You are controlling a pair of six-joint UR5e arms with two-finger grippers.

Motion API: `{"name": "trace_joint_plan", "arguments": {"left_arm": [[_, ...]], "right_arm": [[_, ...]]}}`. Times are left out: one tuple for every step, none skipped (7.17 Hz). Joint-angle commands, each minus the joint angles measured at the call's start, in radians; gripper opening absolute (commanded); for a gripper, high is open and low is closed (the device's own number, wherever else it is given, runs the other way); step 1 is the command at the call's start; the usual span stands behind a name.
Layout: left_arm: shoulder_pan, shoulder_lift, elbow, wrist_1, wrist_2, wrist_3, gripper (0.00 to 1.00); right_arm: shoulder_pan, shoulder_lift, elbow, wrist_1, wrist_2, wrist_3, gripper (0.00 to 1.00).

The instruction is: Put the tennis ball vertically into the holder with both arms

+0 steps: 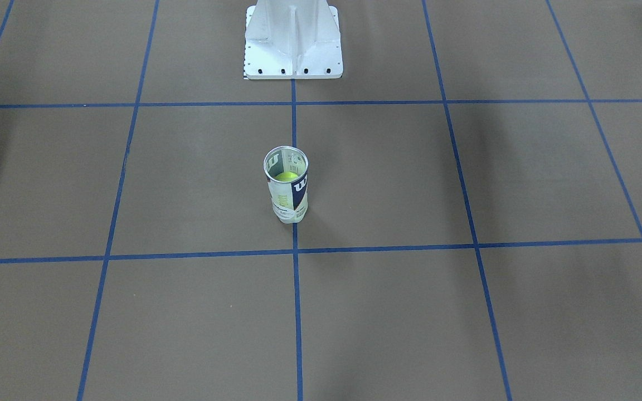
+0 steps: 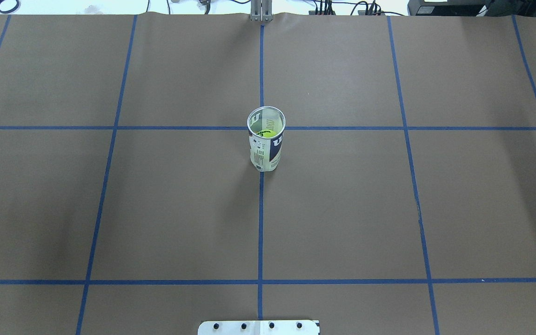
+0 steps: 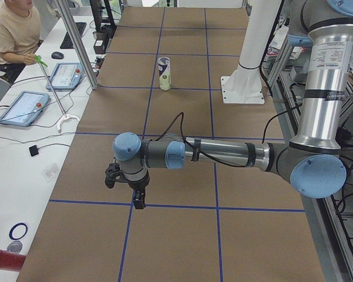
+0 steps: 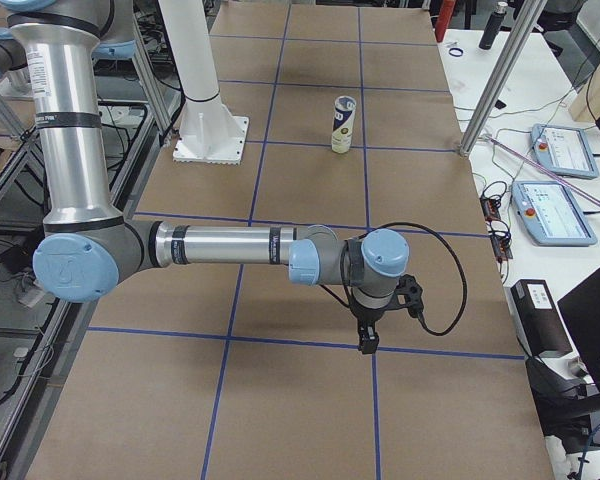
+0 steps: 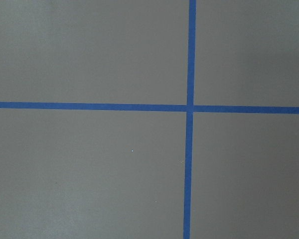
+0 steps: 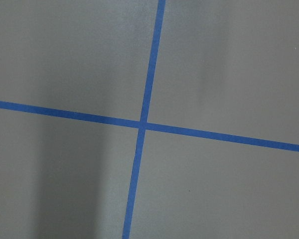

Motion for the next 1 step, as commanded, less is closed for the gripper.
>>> {"name": "trace_joint_plan", "arguments": {"left_arm": [[0.002, -0.001, 0.000, 0.000, 0.000, 0.000, 1.00]], "right_arm": [[0.000, 0.001, 0.000, 0.001, -0.019, 0.000, 1.00]]}}
